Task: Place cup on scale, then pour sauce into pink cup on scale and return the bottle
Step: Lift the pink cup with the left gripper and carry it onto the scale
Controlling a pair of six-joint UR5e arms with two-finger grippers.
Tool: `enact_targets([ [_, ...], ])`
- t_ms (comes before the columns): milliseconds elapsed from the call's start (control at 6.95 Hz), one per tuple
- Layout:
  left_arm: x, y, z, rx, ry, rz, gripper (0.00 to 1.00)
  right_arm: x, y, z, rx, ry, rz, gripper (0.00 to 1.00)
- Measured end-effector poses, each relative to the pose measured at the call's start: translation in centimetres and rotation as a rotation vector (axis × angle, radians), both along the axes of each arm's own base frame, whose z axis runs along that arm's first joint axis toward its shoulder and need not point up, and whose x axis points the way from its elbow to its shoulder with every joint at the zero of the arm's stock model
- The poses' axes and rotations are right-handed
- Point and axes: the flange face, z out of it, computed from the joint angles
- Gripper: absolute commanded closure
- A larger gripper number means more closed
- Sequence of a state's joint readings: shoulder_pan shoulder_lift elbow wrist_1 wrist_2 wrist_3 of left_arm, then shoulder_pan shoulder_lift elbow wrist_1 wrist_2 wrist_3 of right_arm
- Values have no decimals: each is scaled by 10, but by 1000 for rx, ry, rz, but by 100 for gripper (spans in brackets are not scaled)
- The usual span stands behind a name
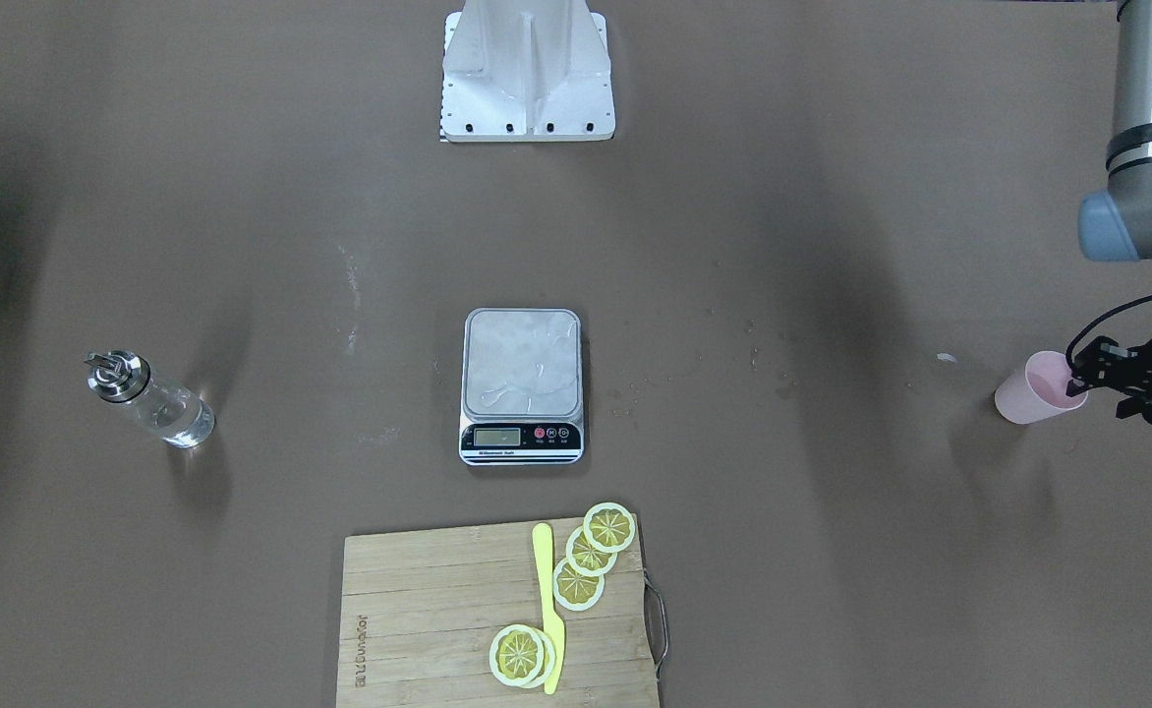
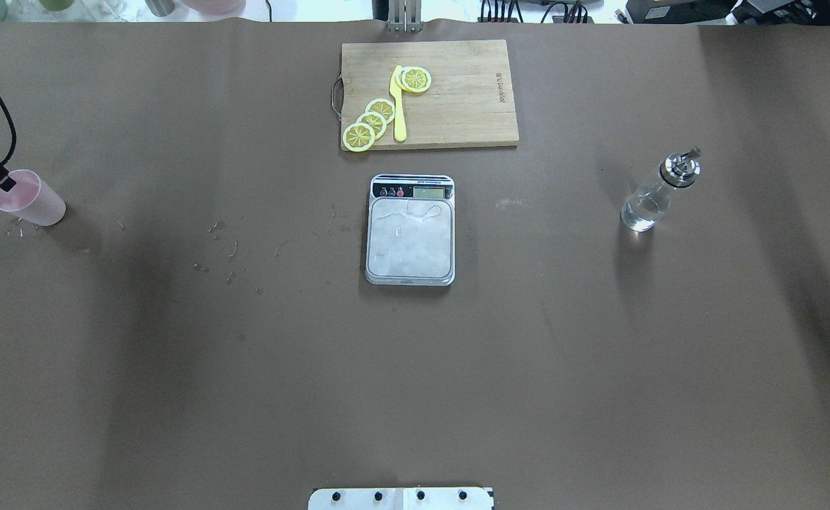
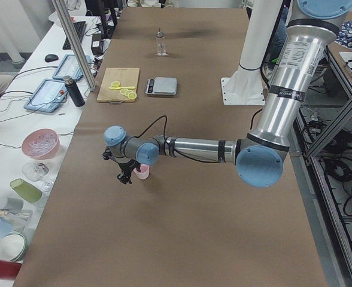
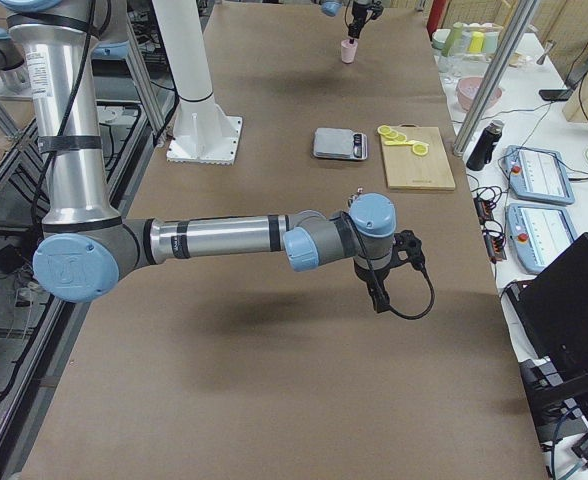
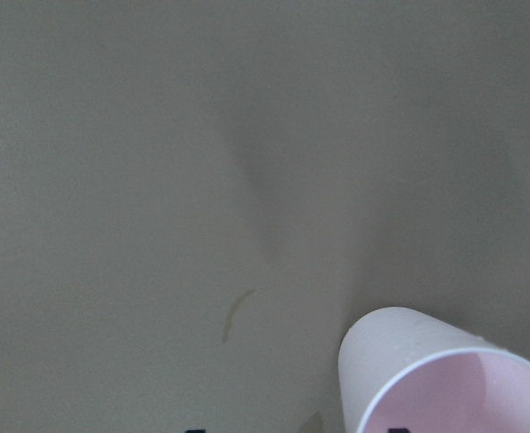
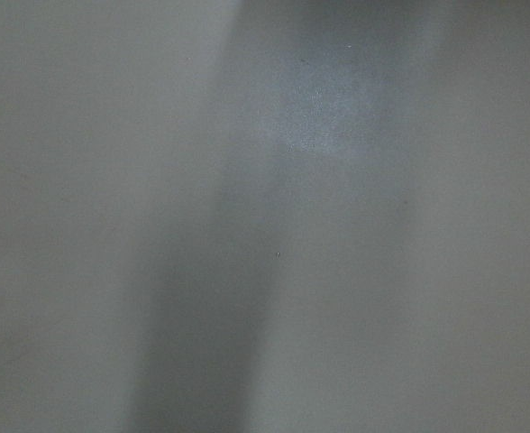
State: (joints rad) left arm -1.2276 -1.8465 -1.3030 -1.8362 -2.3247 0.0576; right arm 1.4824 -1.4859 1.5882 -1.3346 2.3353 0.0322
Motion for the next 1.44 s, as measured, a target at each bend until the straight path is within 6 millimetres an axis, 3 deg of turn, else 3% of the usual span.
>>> enact_targets([
  [288, 9, 5, 0, -5, 18, -5, 71, 0, -3, 1, -2, 2, 0, 0],
  [575, 15, 8, 2, -2, 20, 3, 100, -1, -4, 2, -3, 5, 0, 0],
  [1007, 22, 13, 3, 36, 30, 15, 100, -2, -5, 2, -4, 6, -2, 0],
  [1151, 24, 12, -7, 51, 40, 9, 100, -2, -5, 2, -4, 6, -2, 0],
  [1439, 41, -4, -69, 44, 85, -60, 100, -5, -4, 2, -7, 6, -3, 0],
])
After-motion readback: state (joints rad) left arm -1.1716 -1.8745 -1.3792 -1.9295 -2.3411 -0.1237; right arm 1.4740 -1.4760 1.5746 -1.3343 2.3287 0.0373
